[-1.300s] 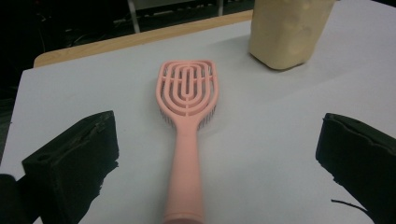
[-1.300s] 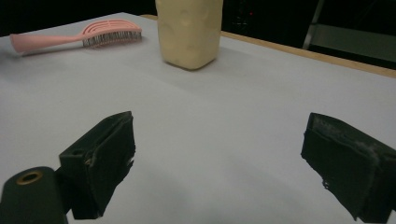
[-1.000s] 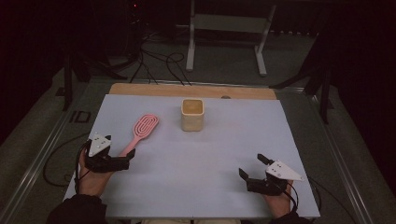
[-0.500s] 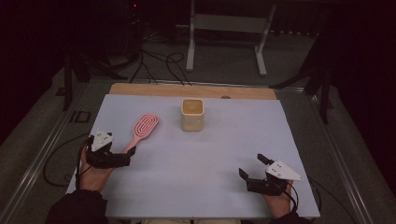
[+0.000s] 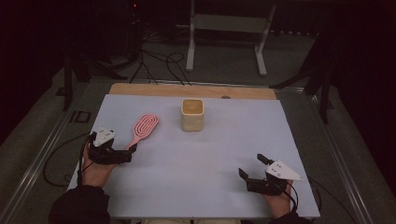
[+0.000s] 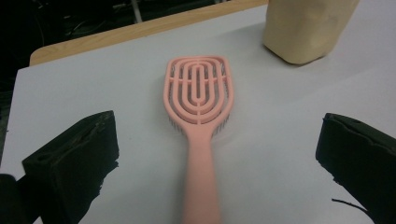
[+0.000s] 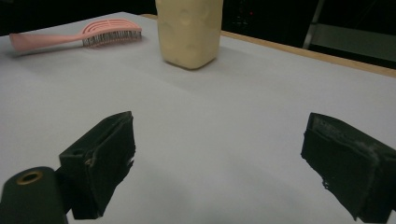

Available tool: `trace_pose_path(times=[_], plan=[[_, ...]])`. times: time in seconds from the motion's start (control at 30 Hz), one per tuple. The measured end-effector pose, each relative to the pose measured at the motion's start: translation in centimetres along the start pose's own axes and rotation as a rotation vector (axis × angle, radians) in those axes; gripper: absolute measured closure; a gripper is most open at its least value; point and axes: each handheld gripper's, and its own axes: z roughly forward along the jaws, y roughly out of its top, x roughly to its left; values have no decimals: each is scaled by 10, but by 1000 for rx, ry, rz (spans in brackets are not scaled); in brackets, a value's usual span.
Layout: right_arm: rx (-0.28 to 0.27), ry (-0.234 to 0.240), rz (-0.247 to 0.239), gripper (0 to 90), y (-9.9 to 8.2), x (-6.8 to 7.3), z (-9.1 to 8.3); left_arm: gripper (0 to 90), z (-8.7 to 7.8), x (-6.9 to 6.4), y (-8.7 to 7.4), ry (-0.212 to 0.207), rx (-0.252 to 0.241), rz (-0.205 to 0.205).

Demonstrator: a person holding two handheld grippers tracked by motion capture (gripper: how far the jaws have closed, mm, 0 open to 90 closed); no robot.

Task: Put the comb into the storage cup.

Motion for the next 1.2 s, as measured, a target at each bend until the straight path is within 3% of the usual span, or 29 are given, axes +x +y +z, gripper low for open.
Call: trace_pose_path(times=[0.9, 1.2], plan=[[5, 1, -5, 96, 0, 0, 0, 0, 18, 5, 13, 25, 82, 36], [5, 4, -3, 96, 0, 0, 0, 0, 24, 8, 13, 19, 106, 29]])
